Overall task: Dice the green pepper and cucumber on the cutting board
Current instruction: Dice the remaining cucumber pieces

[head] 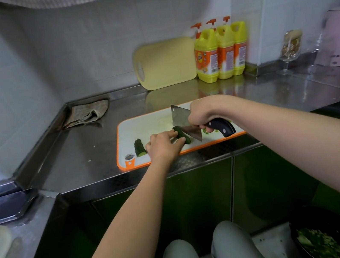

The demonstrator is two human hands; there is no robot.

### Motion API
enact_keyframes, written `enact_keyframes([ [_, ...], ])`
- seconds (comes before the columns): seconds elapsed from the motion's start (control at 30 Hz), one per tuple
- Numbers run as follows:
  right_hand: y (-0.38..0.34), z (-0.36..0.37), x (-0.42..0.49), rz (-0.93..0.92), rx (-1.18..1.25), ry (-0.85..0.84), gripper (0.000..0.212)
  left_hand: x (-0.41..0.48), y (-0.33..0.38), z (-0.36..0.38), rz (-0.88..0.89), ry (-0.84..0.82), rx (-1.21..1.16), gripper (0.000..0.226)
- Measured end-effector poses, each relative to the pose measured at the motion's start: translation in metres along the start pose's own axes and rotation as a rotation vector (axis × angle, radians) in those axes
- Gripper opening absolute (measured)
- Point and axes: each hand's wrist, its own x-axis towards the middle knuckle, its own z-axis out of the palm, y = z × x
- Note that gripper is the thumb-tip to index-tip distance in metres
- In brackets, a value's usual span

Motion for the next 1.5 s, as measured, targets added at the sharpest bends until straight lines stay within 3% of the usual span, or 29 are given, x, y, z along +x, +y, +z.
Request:
enact_keyframes([
  [0.33,0.005,-0.002,-0.008,0.000,0.024,-0.046,0.025,0.002,-0.001,0.002,-0.018,-0.008,0.006,0.043],
  [1.13,0.009,0.043,0.027,0.040,0.325,0.272,0.022,0.000,-0.001,-0.003,-0.009,-0.003,-0.030,0.044],
  [1.5,0.008,0.017,0.013,-0.014,0.249,0.140,0.013,0.000,-0.002,-0.002,0.002,-0.005,-0.010,0.045],
])
